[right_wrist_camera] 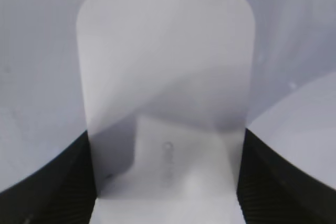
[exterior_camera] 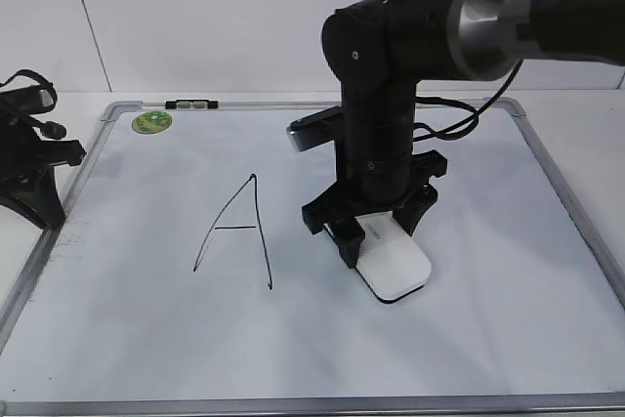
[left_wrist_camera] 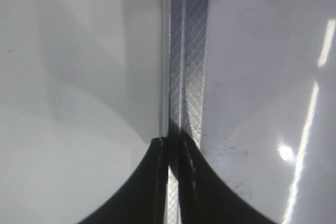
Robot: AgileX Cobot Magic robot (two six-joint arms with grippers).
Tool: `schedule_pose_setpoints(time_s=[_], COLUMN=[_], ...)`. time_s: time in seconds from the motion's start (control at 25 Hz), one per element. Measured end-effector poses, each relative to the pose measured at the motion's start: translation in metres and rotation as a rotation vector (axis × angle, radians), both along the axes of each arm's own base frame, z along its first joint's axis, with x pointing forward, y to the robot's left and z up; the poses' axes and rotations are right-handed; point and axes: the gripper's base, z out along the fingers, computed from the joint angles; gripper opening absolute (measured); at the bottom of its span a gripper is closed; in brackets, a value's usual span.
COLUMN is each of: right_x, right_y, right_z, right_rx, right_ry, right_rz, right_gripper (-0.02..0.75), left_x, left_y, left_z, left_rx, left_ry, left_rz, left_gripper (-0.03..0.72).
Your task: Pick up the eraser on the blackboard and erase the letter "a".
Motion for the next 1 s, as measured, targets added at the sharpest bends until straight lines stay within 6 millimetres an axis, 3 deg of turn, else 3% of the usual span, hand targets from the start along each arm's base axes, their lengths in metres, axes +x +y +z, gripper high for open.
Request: schedule_pose_setpoints(time_s=[0.36, 0.6, 0.72, 1.0], right_x=[0.011, 0.003, 0.001, 0.005], right_y=[-0.023, -0.037, -0.045, -0.069], right_z=[0.009, 0.073, 0.095, 0.111], right_rx=[-0.032, 0.0, -0.012, -0.074], right_ry=[-0.049, -0.227, -0.325, -0.411], right_rz=[-0.059, -0.135, -0.185, -0.303], right_gripper=[0.538, 0.538, 0.538, 0.538], left_x=[0.0, 0.0, 0.0, 0.0], left_y=[0.0, 0.0, 0.0, 0.0], left_z=[0.0, 0.0, 0.0, 0.0], left_rx=[0.0, 0.0, 0.002, 0.002], left_ry=[0.0, 0.0, 0.0, 0.0], left_rz=[0.0, 0.0, -0.001, -0.001], left_gripper=[0.015, 0.015, 0.015, 0.015])
